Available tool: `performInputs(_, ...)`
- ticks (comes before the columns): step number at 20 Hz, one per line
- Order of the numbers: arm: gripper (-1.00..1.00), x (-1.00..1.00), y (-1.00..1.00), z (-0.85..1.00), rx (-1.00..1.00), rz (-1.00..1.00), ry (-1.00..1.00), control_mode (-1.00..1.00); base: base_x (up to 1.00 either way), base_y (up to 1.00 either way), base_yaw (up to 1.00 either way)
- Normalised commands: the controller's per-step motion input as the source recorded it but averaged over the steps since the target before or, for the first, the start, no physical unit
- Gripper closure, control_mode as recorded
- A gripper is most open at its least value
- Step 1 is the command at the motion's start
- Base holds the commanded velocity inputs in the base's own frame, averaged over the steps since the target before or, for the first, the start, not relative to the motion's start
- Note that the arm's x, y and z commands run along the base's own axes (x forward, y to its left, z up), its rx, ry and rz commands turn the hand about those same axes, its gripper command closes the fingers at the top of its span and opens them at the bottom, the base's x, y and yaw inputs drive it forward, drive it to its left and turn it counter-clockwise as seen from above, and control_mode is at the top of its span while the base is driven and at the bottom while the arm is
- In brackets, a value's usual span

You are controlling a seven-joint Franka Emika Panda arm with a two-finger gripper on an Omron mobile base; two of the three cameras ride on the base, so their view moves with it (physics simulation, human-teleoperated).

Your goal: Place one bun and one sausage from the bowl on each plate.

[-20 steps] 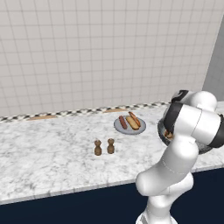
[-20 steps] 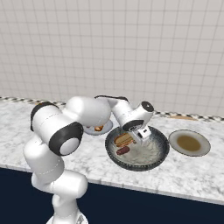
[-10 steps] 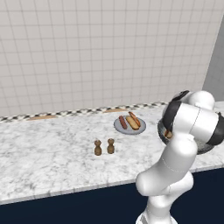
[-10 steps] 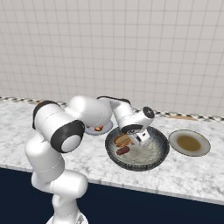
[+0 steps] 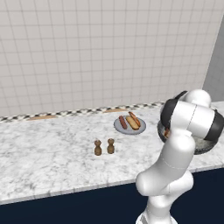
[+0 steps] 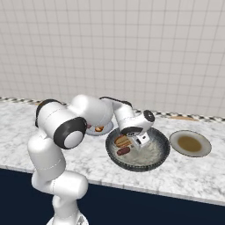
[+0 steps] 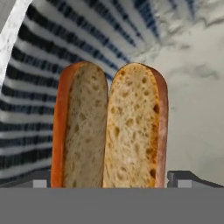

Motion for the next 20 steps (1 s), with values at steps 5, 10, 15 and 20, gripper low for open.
performInputs(5,-1.00,0.00,0.03,-0.14,0.00,0.00,0.00,-1.00,0.00,0.00,0.00)
performInputs(10,-1.00,0.00,0.02,-0.01,0.00,-0.01,0.00,-1.00,0.00,0.00,0.00)
performInputs(15,1.00,0.00,0.00,0.00,0.00,0.00,0.00,-1.00,0.00,0.00,0.00)
performInputs(20,1.00,0.00,0.00,0.00,0.00,0.00,0.00,-1.00,0.00,0.00,0.00)
